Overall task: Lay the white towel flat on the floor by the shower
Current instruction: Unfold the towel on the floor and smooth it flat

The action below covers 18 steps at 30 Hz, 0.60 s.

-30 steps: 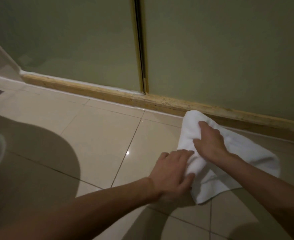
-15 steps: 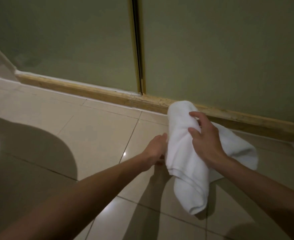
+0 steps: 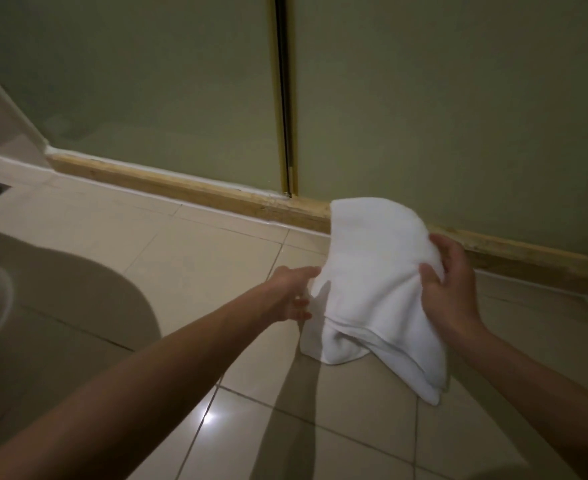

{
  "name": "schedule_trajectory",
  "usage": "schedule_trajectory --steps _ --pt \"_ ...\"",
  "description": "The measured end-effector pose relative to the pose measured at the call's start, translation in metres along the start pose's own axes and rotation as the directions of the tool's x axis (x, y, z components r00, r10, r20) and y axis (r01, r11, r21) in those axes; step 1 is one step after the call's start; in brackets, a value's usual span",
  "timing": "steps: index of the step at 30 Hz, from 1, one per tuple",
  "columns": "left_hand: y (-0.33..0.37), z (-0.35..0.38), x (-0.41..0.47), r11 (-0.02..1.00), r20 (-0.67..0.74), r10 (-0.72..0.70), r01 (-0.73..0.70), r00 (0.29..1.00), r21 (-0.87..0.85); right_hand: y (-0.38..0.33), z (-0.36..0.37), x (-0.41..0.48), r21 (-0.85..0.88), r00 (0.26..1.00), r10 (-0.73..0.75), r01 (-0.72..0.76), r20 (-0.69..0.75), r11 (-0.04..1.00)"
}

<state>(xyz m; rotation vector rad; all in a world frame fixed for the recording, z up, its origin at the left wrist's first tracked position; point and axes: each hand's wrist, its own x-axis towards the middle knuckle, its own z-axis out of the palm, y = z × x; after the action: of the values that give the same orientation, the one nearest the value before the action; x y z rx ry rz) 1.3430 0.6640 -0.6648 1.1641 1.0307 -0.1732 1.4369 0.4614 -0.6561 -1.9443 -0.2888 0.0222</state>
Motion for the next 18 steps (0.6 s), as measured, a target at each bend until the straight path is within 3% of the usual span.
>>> schedule_trajectory --steps 5,8,10,11,13,15,18 --pt "-0.021 0.023 0.004 0.996 0.064 -0.071 0.067 0.995 0.051 0.019 -0.022 -0.004 -0.057 0.963 0.255 -0.26 -0.085 0.964" --pt "-0.023 0.033 0.007 0.999 0.049 -0.041 0.042 0.998 -0.013 0.026 -0.029 -0.01 -0.278 0.944 0.326 -0.329 -0.058 0.902" --pt "-0.024 0.037 0.009 0.999 0.046 -0.024 0.026 0.999 -0.029 0.021 -0.027 -0.014 -0.5 0.934 0.351 -0.336 -0.067 0.798" --pt "-0.025 0.038 0.009 1.0 0.058 -0.018 0.019 0.998 -0.017 0.017 -0.024 -0.016 -0.605 0.949 0.31 -0.282 -0.061 0.745" --pt "-0.025 0.041 0.007 1.0 0.118 0.006 -0.007 0.993 0.006 0.008 -0.012 -0.023 -0.703 0.989 0.124 -0.031 0.083 0.711" --pt "-0.024 0.041 0.005 0.997 0.207 0.069 -0.073 0.976 0.013 0.0 0.003 -0.029 -0.668 0.944 -0.024 0.252 0.33 0.7" --pt "-0.019 0.039 -0.001 0.992 0.343 0.114 -0.125 0.932 0.009 -0.001 0.024 -0.037 -0.641 0.861 0.005 0.374 0.508 0.671"
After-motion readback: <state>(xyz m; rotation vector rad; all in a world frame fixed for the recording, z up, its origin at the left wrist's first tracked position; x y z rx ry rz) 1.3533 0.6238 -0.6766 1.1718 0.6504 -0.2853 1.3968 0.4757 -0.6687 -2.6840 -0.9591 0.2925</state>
